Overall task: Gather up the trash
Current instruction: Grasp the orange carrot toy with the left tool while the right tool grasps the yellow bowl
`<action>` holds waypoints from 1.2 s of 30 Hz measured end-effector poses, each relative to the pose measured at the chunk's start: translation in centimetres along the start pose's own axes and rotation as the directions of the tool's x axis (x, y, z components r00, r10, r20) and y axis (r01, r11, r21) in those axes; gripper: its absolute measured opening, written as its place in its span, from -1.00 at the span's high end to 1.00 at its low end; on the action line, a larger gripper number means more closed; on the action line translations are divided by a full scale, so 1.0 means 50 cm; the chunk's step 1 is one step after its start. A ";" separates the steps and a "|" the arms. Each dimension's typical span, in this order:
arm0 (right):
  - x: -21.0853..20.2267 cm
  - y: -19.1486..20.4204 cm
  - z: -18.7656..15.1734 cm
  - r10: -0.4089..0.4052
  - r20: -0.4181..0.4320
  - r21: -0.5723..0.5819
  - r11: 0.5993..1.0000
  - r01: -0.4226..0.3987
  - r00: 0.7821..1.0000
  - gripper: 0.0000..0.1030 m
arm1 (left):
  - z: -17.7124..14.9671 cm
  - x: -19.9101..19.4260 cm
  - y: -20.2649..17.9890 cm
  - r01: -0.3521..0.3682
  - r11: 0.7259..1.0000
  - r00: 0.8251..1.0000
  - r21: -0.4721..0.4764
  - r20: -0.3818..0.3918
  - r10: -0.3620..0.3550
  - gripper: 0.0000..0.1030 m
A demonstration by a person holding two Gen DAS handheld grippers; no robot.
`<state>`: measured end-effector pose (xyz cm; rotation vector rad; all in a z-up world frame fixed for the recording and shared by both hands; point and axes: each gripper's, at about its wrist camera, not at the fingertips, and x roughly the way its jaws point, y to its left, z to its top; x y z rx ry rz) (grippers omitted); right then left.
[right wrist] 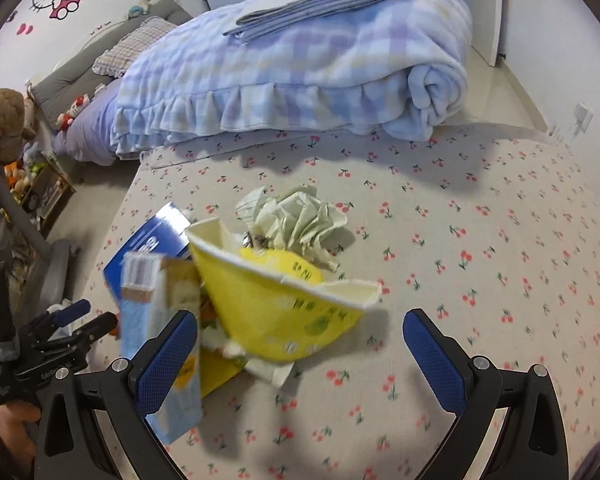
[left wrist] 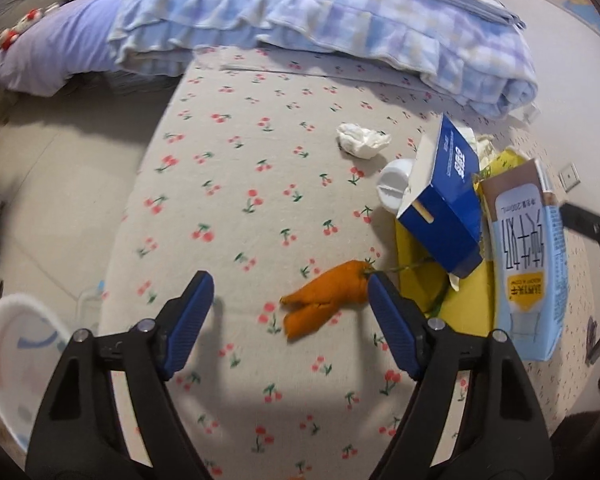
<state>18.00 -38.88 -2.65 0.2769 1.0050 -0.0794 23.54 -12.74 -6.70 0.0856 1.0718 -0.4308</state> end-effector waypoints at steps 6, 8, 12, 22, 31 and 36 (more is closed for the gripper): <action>0.033 0.000 0.027 0.056 0.017 -0.073 0.996 -0.055 0.998 -0.80 | 0.011 0.025 0.004 0.048 0.998 0.999 0.028 -0.013 -0.047 -0.46; 0.046 0.005 0.032 0.075 0.000 -0.088 0.993 -0.075 0.997 -0.75 | 0.013 0.027 0.006 0.075 0.997 0.997 0.029 -0.019 -0.075 -0.40; 0.068 0.016 0.032 0.125 -0.045 -0.110 0.985 -0.129 0.991 -0.38 | 0.008 0.029 0.007 0.106 0.994 0.994 0.035 -0.026 -0.105 -0.32; 0.059 0.032 -0.006 0.118 -0.117 -0.148 0.980 -0.134 0.986 0.51 | -0.020 0.017 -0.017 0.094 0.985 0.994 0.141 -0.063 -0.086 0.50; -0.039 0.019 -0.030 0.086 -0.031 -0.141 0.986 -0.089 0.996 0.66 | -0.039 -0.006 -0.029 0.105 0.989 0.994 0.102 -0.041 -0.101 0.80; -0.099 0.003 -0.037 0.082 0.019 -0.113 0.990 -0.079 0.996 0.67 | -0.040 -0.057 -0.041 0.107 0.991 0.994 0.083 0.020 -0.109 0.81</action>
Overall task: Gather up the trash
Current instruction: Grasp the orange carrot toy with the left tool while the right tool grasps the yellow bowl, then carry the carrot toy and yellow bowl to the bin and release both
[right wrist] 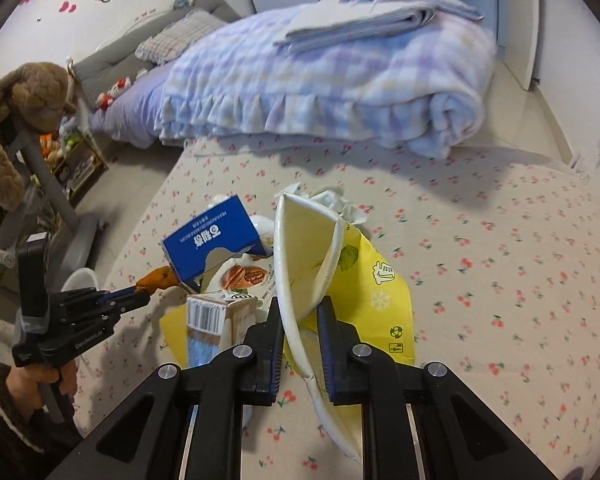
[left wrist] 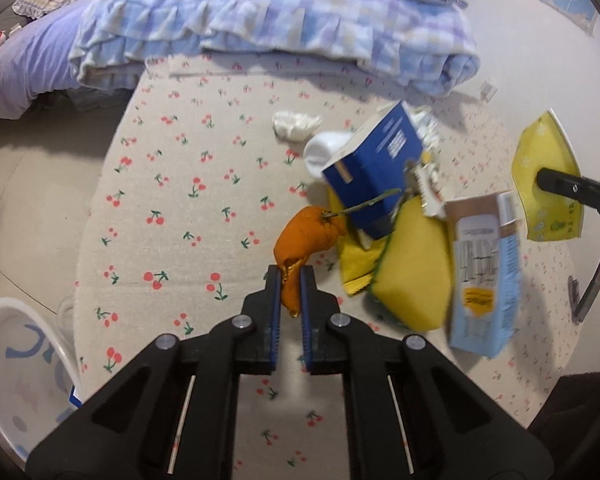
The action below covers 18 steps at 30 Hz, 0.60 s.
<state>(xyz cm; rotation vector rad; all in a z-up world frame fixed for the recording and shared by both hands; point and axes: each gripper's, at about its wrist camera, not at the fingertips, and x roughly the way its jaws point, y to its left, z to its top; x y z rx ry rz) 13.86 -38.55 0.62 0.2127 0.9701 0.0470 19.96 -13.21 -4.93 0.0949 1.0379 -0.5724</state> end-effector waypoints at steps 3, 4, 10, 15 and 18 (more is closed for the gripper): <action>-0.033 0.006 -0.002 0.004 0.025 -0.001 1.000 -0.004 1.000 0.67 | -0.006 -0.031 0.000 -0.003 1.000 1.000 -0.019 0.027 0.003 0.81; -0.045 0.010 -0.002 0.009 0.034 -0.002 1.000 -0.009 0.999 0.67 | -0.010 -0.043 0.001 -0.006 1.000 0.999 -0.025 0.035 0.007 0.81; -0.087 0.078 -0.001 0.063 0.070 -0.039 0.997 -0.060 0.996 0.67 | -0.035 -0.098 0.030 -0.036 0.997 0.997 -0.072 0.059 0.040 0.81; -0.082 0.185 -0.004 0.119 0.063 -0.114 0.987 -0.112 0.991 0.67 | -0.066 -0.154 0.083 -0.072 0.989 0.993 -0.128 0.081 0.083 0.81; -0.070 0.244 -0.008 0.151 0.052 -0.147 0.979 -0.142 0.987 0.67 | -0.089 -0.182 0.115 -0.102 0.983 0.990 -0.153 0.086 0.116 0.81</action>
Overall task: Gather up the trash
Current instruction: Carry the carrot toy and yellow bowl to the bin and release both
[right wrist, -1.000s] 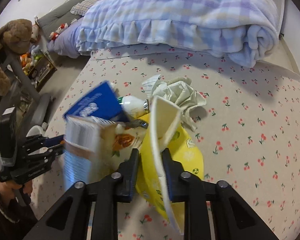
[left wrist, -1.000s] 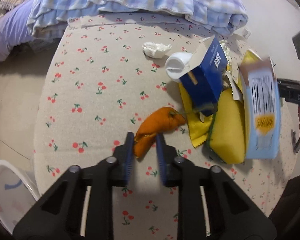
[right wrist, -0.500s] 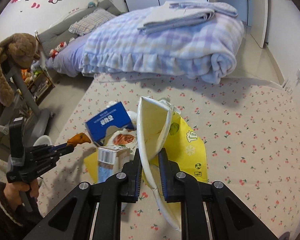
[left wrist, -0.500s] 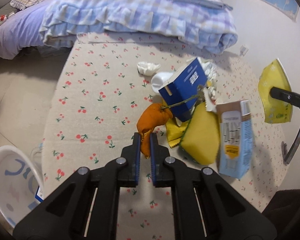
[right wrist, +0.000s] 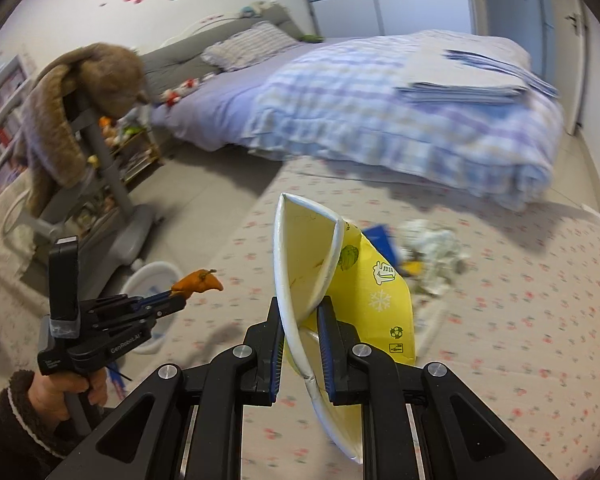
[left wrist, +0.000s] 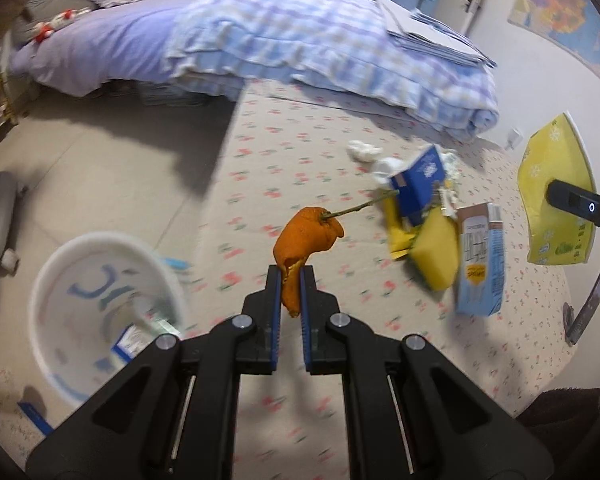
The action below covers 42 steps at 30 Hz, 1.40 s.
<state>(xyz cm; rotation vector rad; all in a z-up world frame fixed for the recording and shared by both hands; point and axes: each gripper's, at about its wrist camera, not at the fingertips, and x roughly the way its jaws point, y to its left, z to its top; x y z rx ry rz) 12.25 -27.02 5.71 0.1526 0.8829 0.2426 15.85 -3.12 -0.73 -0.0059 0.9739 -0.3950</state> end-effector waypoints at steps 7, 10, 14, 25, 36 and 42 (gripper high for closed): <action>0.087 0.140 0.013 0.072 -0.045 -0.054 0.996 -0.074 0.996 0.67 | -0.048 -0.043 0.126 -0.091 0.991 0.996 -0.099 -0.024 0.089 0.81; 0.128 0.192 0.013 0.098 -0.075 -0.068 0.992 -0.103 0.992 0.67 | -0.068 -0.050 0.173 -0.133 0.982 0.991 -0.131 -0.042 0.129 0.81; 0.186 0.252 0.010 0.127 -0.119 -0.079 0.988 -0.136 0.985 0.67 | -0.088 -0.053 0.227 -0.177 0.967 0.984 -0.185 -0.069 0.167 0.81; 0.323 0.375 0.019 0.181 -0.192 -0.080 0.977 -0.199 0.965 0.66 | -0.089 -0.081 0.303 -0.325 0.887 0.946 -0.329 -0.128 0.299 -0.37; 0.405 0.433 0.023 0.245 -0.220 -0.026 0.966 -0.257 0.944 0.60 | -0.104 -0.104 0.335 -0.408 0.851 0.913 -0.331 -0.157 0.376 -0.57; 0.408 0.438 0.023 0.243 -0.206 -0.004 0.968 -0.250 0.948 -0.35 | -0.103 -0.105 0.334 -0.405 0.851 0.914 -0.335 -0.159 0.372 -0.58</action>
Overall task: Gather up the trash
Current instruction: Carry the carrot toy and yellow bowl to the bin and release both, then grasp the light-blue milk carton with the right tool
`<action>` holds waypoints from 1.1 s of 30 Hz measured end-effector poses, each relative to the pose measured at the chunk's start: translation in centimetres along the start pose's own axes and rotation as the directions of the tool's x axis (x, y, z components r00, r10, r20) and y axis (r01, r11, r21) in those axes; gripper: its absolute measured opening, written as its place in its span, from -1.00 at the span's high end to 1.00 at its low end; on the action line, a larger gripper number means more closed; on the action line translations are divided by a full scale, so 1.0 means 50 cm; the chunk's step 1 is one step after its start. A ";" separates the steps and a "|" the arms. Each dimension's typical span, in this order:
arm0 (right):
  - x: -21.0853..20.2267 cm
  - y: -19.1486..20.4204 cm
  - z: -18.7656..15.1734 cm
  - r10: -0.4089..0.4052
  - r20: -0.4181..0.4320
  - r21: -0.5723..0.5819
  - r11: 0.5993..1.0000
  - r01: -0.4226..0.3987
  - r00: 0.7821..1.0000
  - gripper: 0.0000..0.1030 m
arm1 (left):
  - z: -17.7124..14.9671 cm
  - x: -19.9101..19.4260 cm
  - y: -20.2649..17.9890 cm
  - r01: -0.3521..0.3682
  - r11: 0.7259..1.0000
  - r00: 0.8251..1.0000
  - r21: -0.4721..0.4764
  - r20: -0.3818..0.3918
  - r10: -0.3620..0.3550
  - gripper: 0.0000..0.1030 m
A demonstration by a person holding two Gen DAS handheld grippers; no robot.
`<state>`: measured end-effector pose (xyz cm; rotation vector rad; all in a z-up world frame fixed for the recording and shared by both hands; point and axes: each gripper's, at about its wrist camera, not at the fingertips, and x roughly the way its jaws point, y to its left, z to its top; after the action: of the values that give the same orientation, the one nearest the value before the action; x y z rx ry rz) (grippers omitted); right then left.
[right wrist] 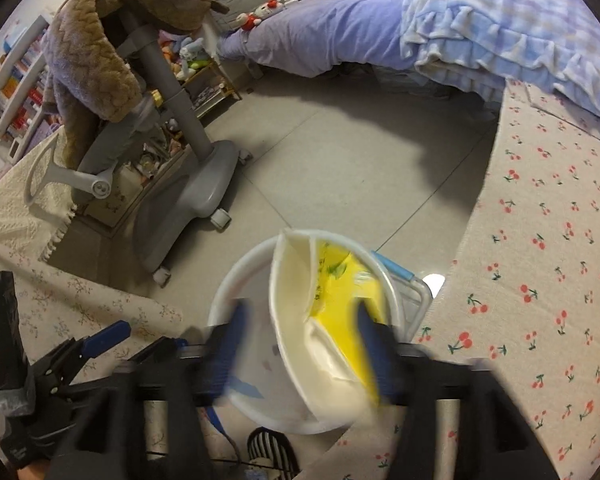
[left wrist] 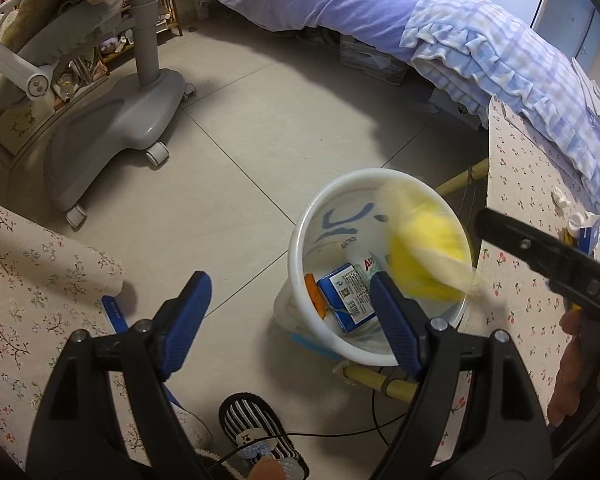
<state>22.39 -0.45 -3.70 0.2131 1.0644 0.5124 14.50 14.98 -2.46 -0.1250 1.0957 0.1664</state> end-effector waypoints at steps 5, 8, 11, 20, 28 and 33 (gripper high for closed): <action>-0.048 -0.009 -0.005 -0.059 0.028 -0.010 0.998 0.059 0.998 -0.35 | -0.002 -0.004 -0.008 0.017 1.000 1.000 0.006 0.004 -0.017 -0.59; -0.088 -0.024 -0.013 -0.109 0.051 -0.013 0.994 0.110 0.993 -0.39 | -0.007 -0.008 -0.019 0.033 0.999 0.999 0.018 0.003 -0.034 -0.59; -0.134 -0.047 -0.026 -0.154 0.075 0.001 0.988 0.155 0.985 -0.43 | -0.011 -0.012 -0.031 0.058 0.998 0.998 0.028 -0.002 -0.058 -0.59; -0.276 -0.142 -0.085 -0.325 0.138 0.052 0.946 0.321 0.935 -0.47 | -0.025 -0.037 -0.086 0.109 0.989 0.994 0.102 0.007 -0.110 -0.59; -0.365 -0.259 -0.137 -0.447 0.133 0.132 0.892 0.432 0.884 -0.47 | -0.035 -0.046 -0.155 0.164 0.976 0.986 0.141 -0.003 -0.165 -0.59; -0.392 -0.341 -0.167 -0.514 0.086 0.199 0.848 0.491 0.853 -0.47 | -0.042 -0.049 -0.211 0.194 0.965 0.981 0.175 -0.020 -0.194 -0.59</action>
<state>12.65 -25.57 0.61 0.1072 0.9811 -0.0716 13.62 4.10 -1.03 -0.0729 1.0894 -0.1069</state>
